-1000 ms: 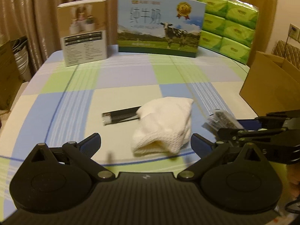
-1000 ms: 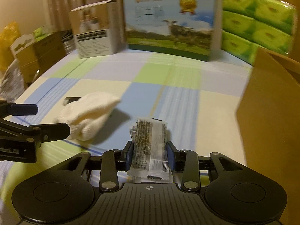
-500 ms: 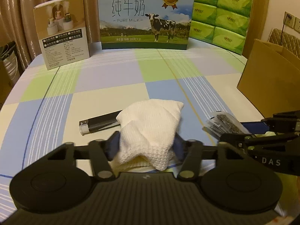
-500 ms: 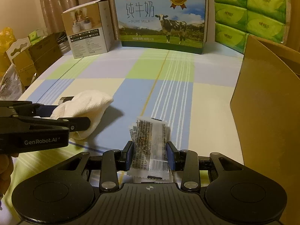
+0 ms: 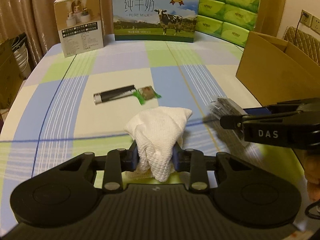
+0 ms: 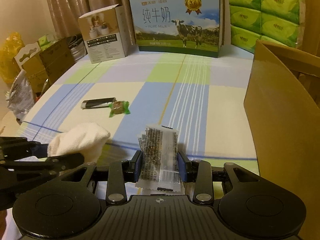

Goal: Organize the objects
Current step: 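Grasp the grey snack bag with the right tool while the left tool grasps the white knit cloth, then carry the snack bag and knit cloth over the cardboard box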

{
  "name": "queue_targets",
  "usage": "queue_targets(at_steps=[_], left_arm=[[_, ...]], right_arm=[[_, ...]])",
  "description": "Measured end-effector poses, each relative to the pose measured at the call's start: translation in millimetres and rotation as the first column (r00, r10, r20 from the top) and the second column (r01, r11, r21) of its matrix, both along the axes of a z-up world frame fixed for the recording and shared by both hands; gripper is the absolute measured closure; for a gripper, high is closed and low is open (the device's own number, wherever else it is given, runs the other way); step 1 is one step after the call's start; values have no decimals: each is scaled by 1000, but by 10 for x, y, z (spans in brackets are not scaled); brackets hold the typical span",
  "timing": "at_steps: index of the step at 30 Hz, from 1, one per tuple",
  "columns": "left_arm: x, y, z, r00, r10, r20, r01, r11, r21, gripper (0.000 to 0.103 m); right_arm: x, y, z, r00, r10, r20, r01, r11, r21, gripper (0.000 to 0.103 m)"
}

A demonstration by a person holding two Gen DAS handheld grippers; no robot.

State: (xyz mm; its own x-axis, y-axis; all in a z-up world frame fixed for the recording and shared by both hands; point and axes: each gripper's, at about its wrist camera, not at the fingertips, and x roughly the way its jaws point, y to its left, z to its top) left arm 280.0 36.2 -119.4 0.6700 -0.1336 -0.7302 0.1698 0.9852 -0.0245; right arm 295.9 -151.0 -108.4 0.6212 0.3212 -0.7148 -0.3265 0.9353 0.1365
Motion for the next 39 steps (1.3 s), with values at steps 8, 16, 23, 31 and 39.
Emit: queue_targets(at_steps=[8, 16, 23, 31, 39], left_arm=[[-211, -50, 153, 1000, 24, -2, -24, 1000, -14, 76], [-764, -211, 621, 998, 59, 17, -58, 998, -39, 76], [-1376, -422, 1011, 996, 84, 33, -80, 993, -91, 75], [-1947, -593, 1273, 995, 91, 42, -86, 990, -109, 75], [-2269, -830, 1420, 997, 58, 58, -52, 993, -102, 75]], right_arm=[[-298, -133, 158, 999, -40, 6, 40, 999, 23, 69], [-956, -294, 613, 997, -47, 53, 45, 998, 39, 69], [-1603, -469, 1040, 994, -56, 97, 53, 998, 43, 69], [-2191, -738, 1383, 987, -79, 140, 75, 997, 36, 69], [-2531, -1056, 1538, 979, -123, 160, 119, 992, 40, 69]])
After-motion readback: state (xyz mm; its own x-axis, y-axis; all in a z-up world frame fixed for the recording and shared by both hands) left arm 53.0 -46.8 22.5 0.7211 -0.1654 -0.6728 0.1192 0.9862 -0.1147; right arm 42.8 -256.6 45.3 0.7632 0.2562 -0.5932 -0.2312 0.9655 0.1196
